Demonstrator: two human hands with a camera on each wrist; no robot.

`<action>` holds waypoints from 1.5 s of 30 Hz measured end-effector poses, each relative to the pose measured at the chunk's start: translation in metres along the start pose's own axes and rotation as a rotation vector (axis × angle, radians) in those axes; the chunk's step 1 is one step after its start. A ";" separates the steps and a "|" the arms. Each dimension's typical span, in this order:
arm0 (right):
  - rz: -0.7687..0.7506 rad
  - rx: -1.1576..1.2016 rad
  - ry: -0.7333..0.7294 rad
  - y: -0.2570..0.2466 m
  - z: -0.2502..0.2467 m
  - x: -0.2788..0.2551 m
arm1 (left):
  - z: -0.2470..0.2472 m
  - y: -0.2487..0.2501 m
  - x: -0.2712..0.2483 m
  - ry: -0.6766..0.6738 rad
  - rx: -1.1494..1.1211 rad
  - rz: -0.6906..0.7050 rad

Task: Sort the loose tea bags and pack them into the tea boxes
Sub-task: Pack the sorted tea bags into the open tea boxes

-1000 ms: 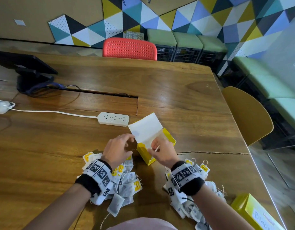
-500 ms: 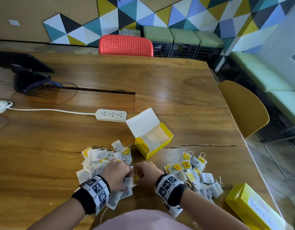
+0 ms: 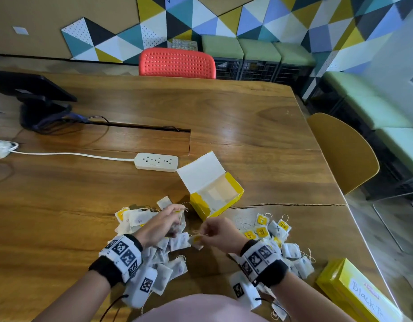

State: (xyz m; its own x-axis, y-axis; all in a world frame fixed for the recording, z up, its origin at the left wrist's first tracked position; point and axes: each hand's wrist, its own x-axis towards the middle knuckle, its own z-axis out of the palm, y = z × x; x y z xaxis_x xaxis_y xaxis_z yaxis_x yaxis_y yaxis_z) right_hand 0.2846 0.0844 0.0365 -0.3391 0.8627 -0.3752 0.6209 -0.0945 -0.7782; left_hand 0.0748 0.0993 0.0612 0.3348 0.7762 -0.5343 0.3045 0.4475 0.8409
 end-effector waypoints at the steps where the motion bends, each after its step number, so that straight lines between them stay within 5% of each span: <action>1: -0.008 0.094 0.008 -0.003 -0.005 -0.002 | 0.001 0.002 0.000 -0.015 -0.127 -0.036; 9: -0.105 0.398 -0.036 -0.048 -0.030 -0.008 | 0.008 0.007 -0.004 -0.110 -0.375 -0.055; 15: -0.059 0.199 0.159 -0.056 -0.014 0.012 | 0.013 0.010 -0.011 -0.232 -0.459 -0.032; 26: 0.044 0.424 0.156 -0.059 0.000 0.022 | -0.006 -0.008 -0.016 -0.155 -0.359 0.054; 36: 0.110 0.334 0.272 -0.058 0.013 0.032 | -0.004 -0.006 -0.016 -0.126 -0.349 0.025; 42: 0.064 0.160 0.279 -0.049 0.012 0.036 | -0.010 -0.007 -0.012 0.033 -0.383 -0.051; 45: 0.028 -0.101 0.124 -0.038 0.020 0.036 | -0.019 -0.008 -0.011 0.074 -0.467 -0.065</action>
State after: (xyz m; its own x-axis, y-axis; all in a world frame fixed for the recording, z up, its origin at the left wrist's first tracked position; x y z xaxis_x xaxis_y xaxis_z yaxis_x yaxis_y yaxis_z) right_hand 0.2344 0.1086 0.0426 -0.2346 0.9158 -0.3260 0.6990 -0.0741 -0.7113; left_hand 0.0517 0.0956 0.0626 0.2588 0.7617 -0.5940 -0.1161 0.6350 0.7637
